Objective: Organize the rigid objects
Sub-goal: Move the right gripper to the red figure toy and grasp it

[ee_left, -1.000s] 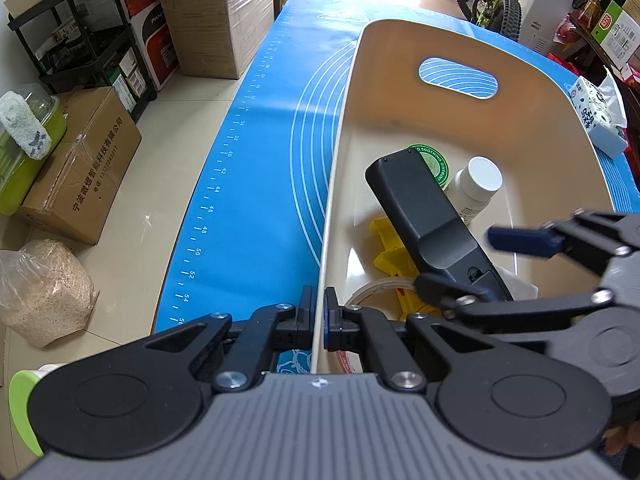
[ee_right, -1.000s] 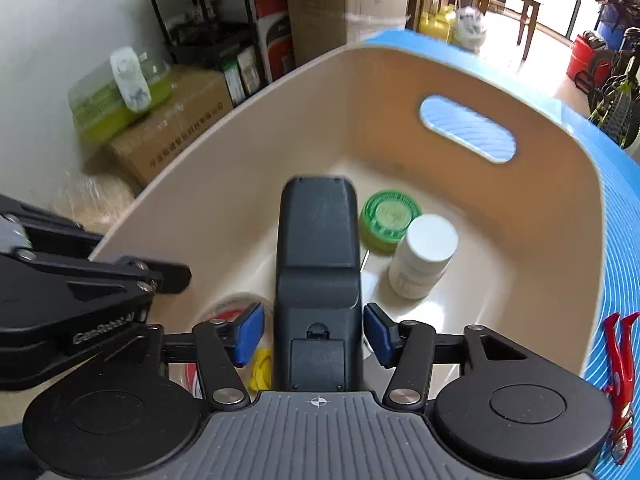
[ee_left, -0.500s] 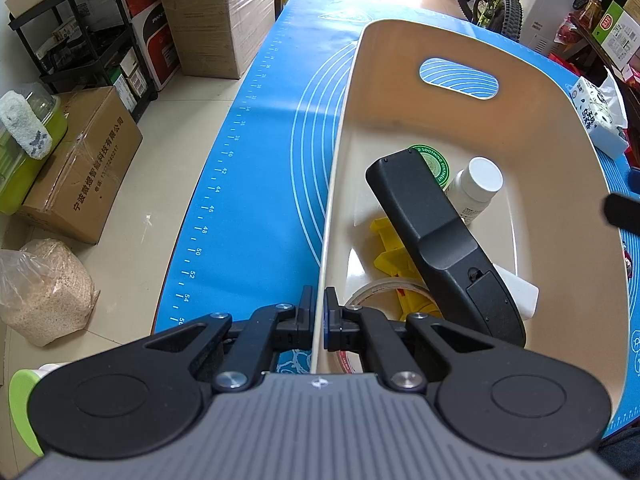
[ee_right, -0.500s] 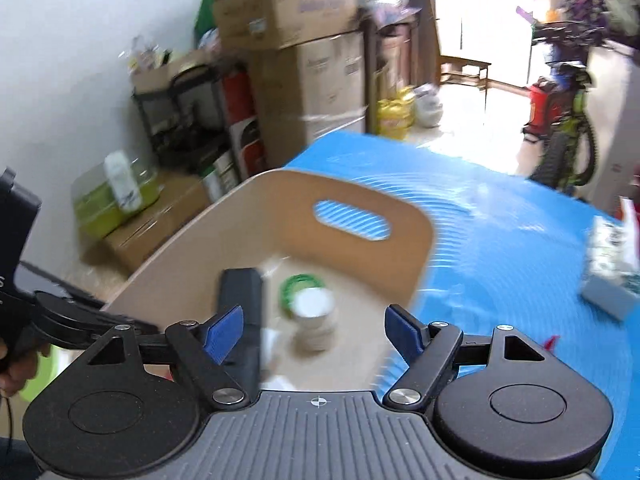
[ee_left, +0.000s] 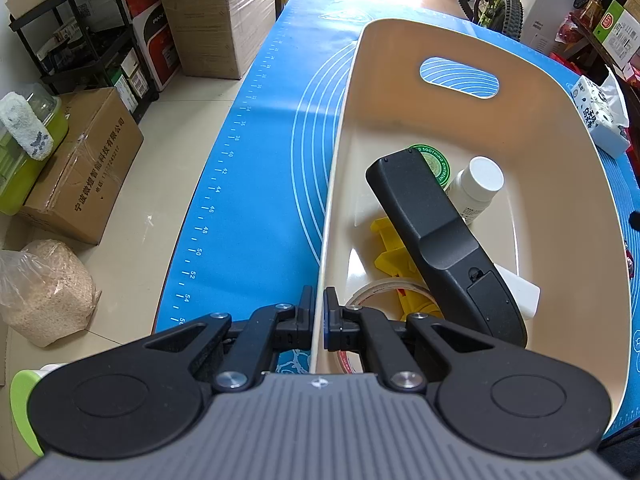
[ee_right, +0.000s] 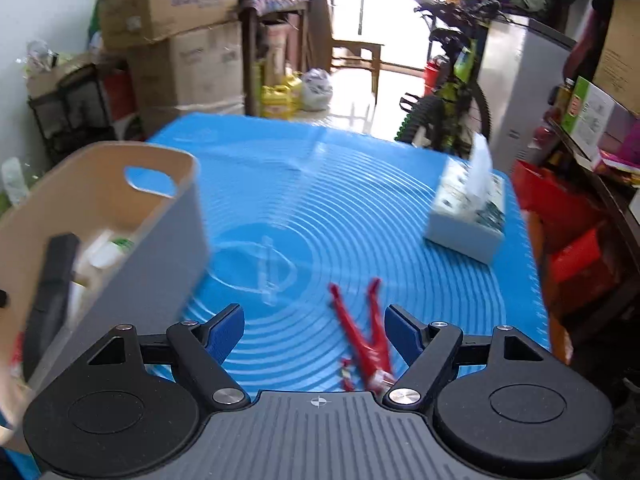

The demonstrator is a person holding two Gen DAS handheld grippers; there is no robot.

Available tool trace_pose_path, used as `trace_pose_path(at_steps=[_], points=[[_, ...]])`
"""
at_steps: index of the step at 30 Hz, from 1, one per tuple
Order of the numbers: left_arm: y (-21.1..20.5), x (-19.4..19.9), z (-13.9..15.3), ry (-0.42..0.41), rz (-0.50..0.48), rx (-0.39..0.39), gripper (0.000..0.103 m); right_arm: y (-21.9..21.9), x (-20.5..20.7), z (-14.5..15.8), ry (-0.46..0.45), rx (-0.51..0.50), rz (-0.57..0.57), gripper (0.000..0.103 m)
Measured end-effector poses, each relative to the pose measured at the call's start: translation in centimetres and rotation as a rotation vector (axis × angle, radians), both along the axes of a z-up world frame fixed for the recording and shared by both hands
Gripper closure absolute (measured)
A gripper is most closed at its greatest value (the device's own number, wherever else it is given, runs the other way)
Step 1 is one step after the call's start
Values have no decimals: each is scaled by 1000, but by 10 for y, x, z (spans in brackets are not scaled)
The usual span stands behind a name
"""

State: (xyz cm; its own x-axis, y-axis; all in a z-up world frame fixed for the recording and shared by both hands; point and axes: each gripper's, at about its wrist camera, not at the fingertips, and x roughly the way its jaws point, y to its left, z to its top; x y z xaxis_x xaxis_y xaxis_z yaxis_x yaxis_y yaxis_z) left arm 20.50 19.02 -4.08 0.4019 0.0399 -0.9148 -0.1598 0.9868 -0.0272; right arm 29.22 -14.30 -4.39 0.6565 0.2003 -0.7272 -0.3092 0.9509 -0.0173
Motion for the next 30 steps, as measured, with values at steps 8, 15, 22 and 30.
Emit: trace_pose_path(at_steps=[8,15,22,30], points=[[-1,0,0,0,0,1,98,-27,17,-34,63,-42,-76,30],[0,0,1,2,-1,6,98,-34,30,-58,118,-65,-80,39],[0,0,0,6,-3,14,98,-31,36,-73,148,-58,-60,49],[-2,1,-1,7,-2,17,98,-24,32,-72,143,-62,-37,69]])
